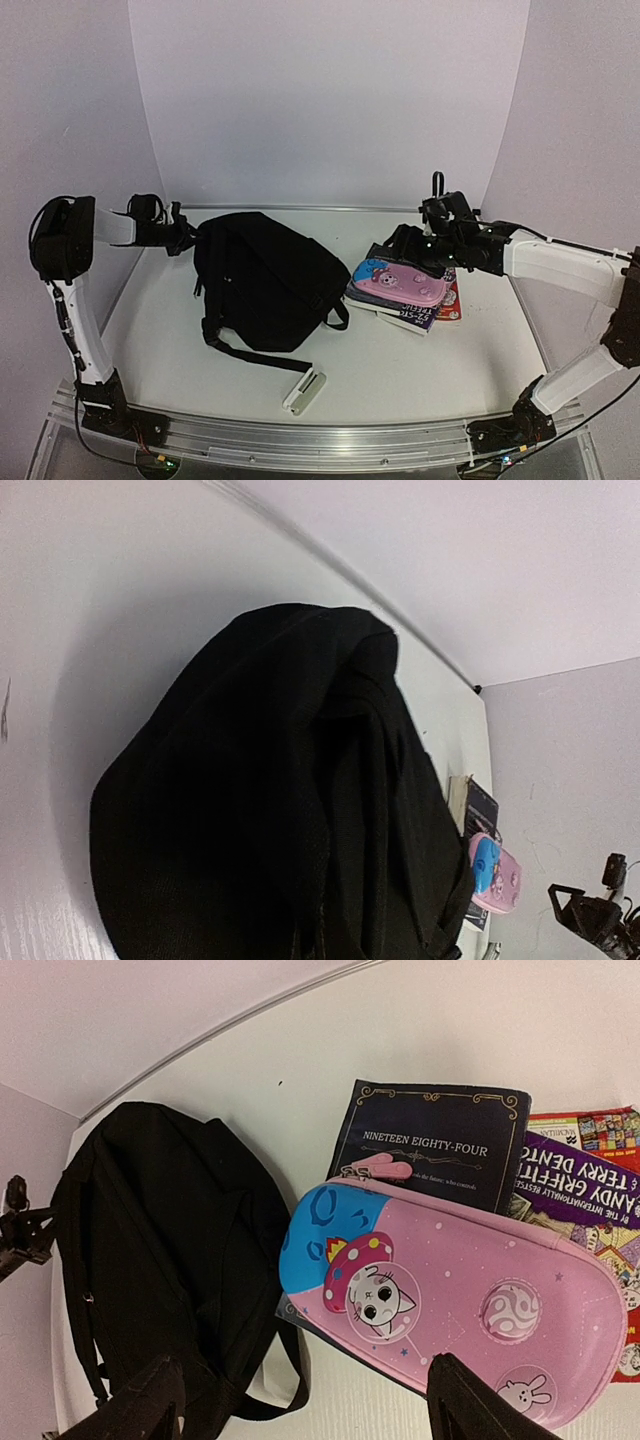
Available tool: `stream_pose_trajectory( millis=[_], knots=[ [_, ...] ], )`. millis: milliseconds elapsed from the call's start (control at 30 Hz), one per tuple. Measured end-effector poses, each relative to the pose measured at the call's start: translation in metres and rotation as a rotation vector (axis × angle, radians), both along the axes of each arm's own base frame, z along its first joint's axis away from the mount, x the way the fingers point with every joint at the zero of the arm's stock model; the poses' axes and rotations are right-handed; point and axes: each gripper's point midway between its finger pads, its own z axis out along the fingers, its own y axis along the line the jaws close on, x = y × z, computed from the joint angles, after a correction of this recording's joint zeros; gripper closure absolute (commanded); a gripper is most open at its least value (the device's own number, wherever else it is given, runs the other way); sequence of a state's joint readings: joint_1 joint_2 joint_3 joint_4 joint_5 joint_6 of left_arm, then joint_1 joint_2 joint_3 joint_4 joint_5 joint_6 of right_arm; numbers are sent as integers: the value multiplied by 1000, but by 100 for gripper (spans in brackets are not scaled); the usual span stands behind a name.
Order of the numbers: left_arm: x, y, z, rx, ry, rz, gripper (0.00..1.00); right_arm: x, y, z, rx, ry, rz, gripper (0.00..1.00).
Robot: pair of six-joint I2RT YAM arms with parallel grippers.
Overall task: Pack the student bag
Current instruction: Adjust the student bag at the center of the board.
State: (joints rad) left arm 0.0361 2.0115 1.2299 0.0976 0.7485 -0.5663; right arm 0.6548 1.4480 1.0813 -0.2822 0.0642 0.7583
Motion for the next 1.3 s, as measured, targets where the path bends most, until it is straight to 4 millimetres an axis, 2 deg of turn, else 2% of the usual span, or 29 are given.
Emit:
stream_pose_trajectory(
  millis=[100, 333, 500, 600, 700, 767, 833, 900, 1033, 1100, 1200, 1300],
  knots=[
    [-1, 5, 48, 27, -114, 2, 100, 0, -1, 0, -5, -3, -2, 20],
    [-3, 32, 166, 124, -370, 26, 100, 0, -3, -1, -21, -3, -6, 20],
    [-7, 33, 252, 213, -586, -18, 100, 0, -4, -1, -23, -3, -6, 20],
    [-21, 26, 292, 250, -693, -61, 100, 0, -4, -1, -23, -3, -6, 20],
    [-34, 16, 314, 269, -761, -122, 100, 0, -4, -1, -22, -3, -6, 20],
    [-40, 10, 315, 286, -772, -153, 100, 0, -4, -1, -22, -2, -6, 21],
    [-45, -3, 307, 307, -759, -194, 100, 0, -4, -1, -22, -2, -6, 21],
    [-51, -22, 296, 326, -741, -250, 100, 0, -4, -1, -22, -1, -6, 21],
    [-72, -74, 273, 331, -719, -395, 100, 0, -3, -3, -22, 2, -7, 21],
    [-87, -99, 254, 319, -696, -469, 100, 0, -3, -3, -21, 4, -7, 21],
    [-110, -126, 216, 284, -613, -560, 100, 0, -3, -3, -21, 5, -6, 21],
    [-133, -142, 175, 241, -510, -621, 94, 0, -2, -6, -23, 9, -5, 21]
  ],
)
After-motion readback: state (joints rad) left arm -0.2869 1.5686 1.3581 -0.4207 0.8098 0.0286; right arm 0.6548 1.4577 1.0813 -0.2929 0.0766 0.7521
